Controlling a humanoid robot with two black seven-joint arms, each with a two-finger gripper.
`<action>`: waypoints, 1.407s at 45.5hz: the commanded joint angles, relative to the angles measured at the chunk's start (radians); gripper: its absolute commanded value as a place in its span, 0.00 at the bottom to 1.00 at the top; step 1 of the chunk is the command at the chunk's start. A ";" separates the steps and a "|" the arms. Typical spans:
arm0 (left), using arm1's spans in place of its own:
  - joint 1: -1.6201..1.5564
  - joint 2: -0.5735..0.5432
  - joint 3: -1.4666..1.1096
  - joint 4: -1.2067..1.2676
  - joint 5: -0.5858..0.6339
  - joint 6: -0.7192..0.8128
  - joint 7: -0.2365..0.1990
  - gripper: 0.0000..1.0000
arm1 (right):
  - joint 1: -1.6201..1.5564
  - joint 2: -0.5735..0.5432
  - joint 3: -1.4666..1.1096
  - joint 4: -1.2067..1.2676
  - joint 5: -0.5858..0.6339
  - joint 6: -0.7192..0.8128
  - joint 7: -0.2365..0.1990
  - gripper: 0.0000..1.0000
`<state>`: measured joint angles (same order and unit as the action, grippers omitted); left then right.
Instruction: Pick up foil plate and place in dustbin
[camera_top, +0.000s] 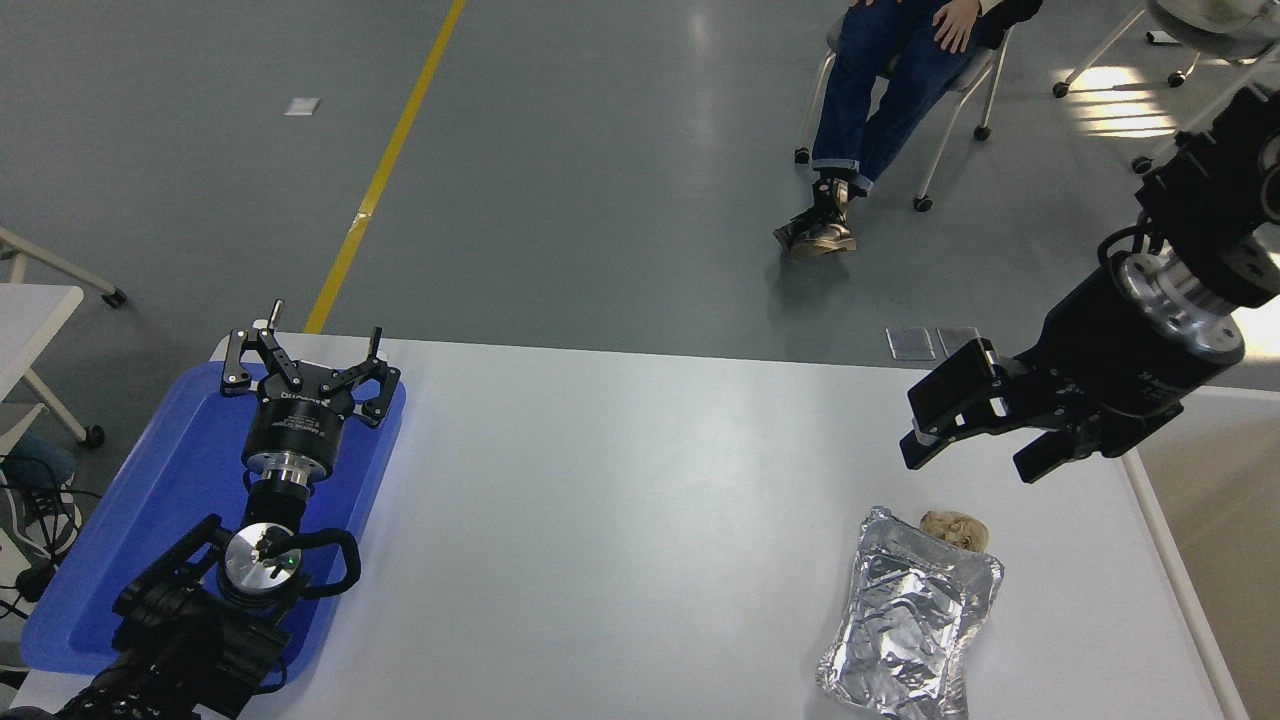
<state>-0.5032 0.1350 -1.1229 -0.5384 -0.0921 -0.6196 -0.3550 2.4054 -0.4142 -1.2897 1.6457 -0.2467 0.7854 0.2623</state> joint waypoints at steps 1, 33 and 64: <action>0.000 0.000 -0.002 0.000 0.000 0.001 0.004 1.00 | -0.009 0.008 0.003 -0.001 0.000 0.000 0.000 1.00; 0.000 0.000 0.000 0.000 0.000 0.001 -0.001 1.00 | -0.169 -0.075 0.003 -0.018 -0.022 -0.078 0.000 1.00; 0.000 0.000 0.000 0.000 0.000 0.001 -0.001 1.00 | -0.603 -0.199 0.089 -0.099 -0.184 -0.405 0.000 1.00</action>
<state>-0.5032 0.1351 -1.1230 -0.5385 -0.0922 -0.6182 -0.3559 1.9916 -0.5996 -1.2483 1.5877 -0.3915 0.5335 0.2623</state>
